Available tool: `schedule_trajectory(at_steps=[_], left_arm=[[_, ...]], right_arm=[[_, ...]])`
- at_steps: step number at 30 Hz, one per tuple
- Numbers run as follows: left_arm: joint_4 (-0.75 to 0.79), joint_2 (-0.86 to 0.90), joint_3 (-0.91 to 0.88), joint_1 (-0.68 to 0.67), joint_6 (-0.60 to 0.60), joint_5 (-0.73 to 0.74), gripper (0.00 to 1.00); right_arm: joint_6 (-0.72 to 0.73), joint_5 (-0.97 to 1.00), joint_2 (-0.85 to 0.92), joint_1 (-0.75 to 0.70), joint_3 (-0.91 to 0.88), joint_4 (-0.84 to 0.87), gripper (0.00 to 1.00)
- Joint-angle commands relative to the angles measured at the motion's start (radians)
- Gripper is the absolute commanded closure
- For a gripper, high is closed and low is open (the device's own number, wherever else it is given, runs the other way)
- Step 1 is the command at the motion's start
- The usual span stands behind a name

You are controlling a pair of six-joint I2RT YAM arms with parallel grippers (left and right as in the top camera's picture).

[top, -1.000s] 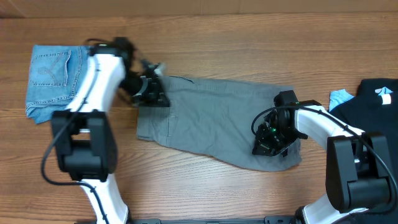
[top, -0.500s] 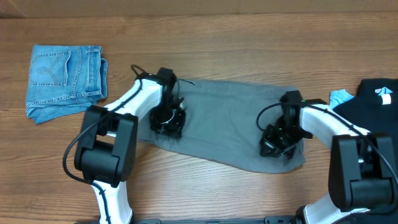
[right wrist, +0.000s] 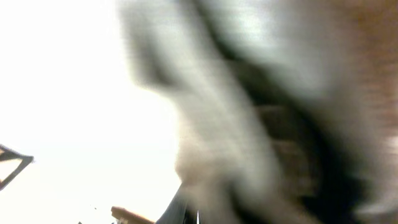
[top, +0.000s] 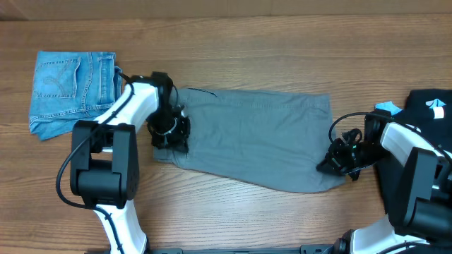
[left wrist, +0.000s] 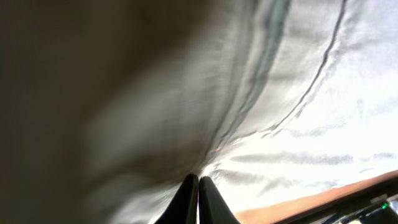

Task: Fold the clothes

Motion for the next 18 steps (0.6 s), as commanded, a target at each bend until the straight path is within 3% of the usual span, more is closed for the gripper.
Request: schedule_trajectory(at_steps=[1, 6, 7, 9, 10, 11, 14, 16, 18], left_arm=[[-0.132, 0.0, 0.175, 0.013, 0.029, -0.039, 0.96], [-0.213, -0.033, 0.34, 0.047, 0.034, -0.084, 0.9], [-0.213, -0.038, 0.349, 0.057, 0.029, -0.101, 0.81], [-0.209, -0.045, 0.355, 0.105, 0.018, -0.134, 0.28], [-0.208, -0.041, 0.348, 0.129, 0.018, -0.134, 0.11], [-0.202, -0.039, 0.332, 0.151, 0.017, -0.132, 0.02], [-0.175, -0.034, 0.274, 0.193, 0.018, -0.13, 0.0], [-0.138, -0.034, 0.232, 0.209, 0.025, -0.115, 0.0], [-0.019, -0.032, 0.131, 0.222, 0.128, 0.023, 0.0]], right_arm=[[-0.197, -0.195, -0.139, -0.006, 0.07, -0.015, 0.96], [-0.218, -0.228, -0.298, 0.006, 0.111, -0.024, 0.92], [-0.213, -0.228, -0.304, 0.013, 0.111, -0.023, 0.91], [-0.154, -0.183, -0.296, 0.053, 0.109, -0.019, 0.89], [-0.105, -0.119, -0.281, 0.086, 0.109, -0.005, 0.88], [-0.036, -0.038, -0.265, 0.117, 0.106, 0.012, 0.88], [0.133, 0.126, -0.217, 0.183, 0.092, 0.065, 0.88], [0.171, 0.139, -0.185, 0.203, 0.085, 0.09, 0.88], [0.224, 0.139, -0.122, 0.215, 0.068, 0.138, 0.89]])
